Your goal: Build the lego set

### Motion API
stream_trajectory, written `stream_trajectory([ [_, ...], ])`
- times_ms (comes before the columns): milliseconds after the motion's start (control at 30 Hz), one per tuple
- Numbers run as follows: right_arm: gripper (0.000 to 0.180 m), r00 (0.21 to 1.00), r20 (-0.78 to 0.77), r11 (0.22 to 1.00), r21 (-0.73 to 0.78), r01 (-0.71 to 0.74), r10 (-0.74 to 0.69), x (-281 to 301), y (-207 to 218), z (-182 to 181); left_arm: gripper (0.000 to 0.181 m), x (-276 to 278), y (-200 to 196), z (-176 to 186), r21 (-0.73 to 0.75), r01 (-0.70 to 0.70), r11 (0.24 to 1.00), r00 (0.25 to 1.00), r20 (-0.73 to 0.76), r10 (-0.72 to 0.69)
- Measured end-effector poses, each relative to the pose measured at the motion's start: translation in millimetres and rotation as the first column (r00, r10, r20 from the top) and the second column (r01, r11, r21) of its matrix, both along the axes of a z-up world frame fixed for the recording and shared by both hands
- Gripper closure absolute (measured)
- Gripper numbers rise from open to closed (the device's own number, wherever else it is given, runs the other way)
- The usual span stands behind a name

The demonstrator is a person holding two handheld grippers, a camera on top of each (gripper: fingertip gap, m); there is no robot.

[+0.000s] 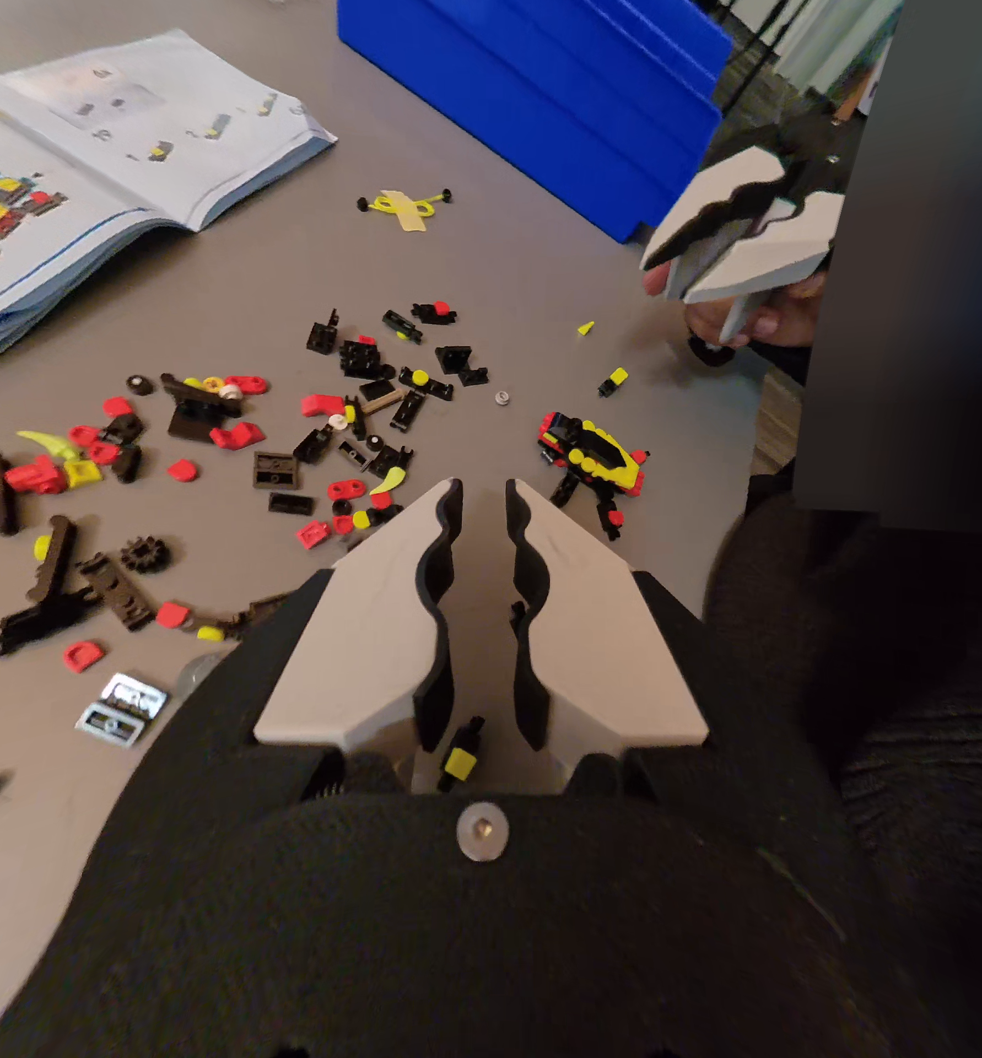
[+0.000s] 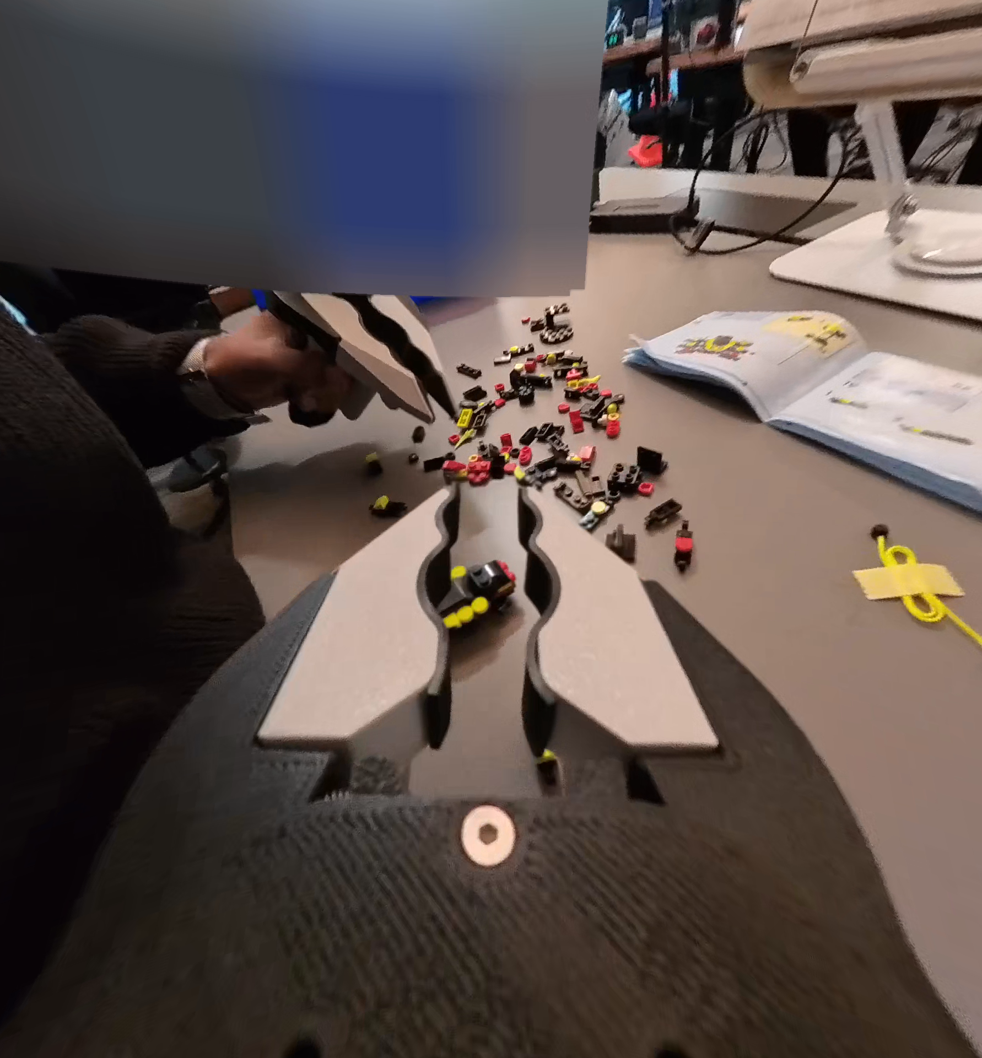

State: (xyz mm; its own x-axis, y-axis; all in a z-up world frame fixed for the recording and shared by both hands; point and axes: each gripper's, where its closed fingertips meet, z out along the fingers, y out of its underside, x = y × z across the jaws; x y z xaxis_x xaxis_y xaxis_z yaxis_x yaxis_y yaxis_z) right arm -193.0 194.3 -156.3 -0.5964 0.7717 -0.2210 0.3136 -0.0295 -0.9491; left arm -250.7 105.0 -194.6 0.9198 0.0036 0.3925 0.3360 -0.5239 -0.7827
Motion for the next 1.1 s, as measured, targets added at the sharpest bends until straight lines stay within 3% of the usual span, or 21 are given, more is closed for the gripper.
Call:
stream_trajectory([
  [100, 0.144, 0.996, 0.083, 0.998, 0.049, -0.028, 0.024, 1, -8, -18, 0.157, 3, -10, -6, -0.065, -0.078, 0.995, 0.996, -0.036, 0.076],
  [300, 0.144, 0.982, 0.159, 0.980, 0.154, -0.123, 0.099, 4, -24, -42, 0.151, 42, -25, -39, -0.189, -0.104, 0.976, 0.989, -0.125, 0.081],
  [700, 0.144, 0.945, 0.297, 0.960, 0.196, -0.201, 0.137, 13, -32, -68, 0.166, 44, -37, -54, -0.318, -0.056, 0.947, 0.996, -0.082, 0.031],
  [933, 0.143, 0.934, 0.326, 0.944, 0.238, -0.229, 0.144, 14, -38, -77, 0.173, 46, -37, -55, -0.315, -0.029, 0.949, 0.999, -0.038, 0.017],
  [1100, 0.143, 0.917, 0.311, 0.916, 0.232, -0.327, 0.249, 19, -52, -77, 0.175, 55, -25, -51, -0.278, 0.045, 0.959, 0.998, -0.033, -0.057],
])
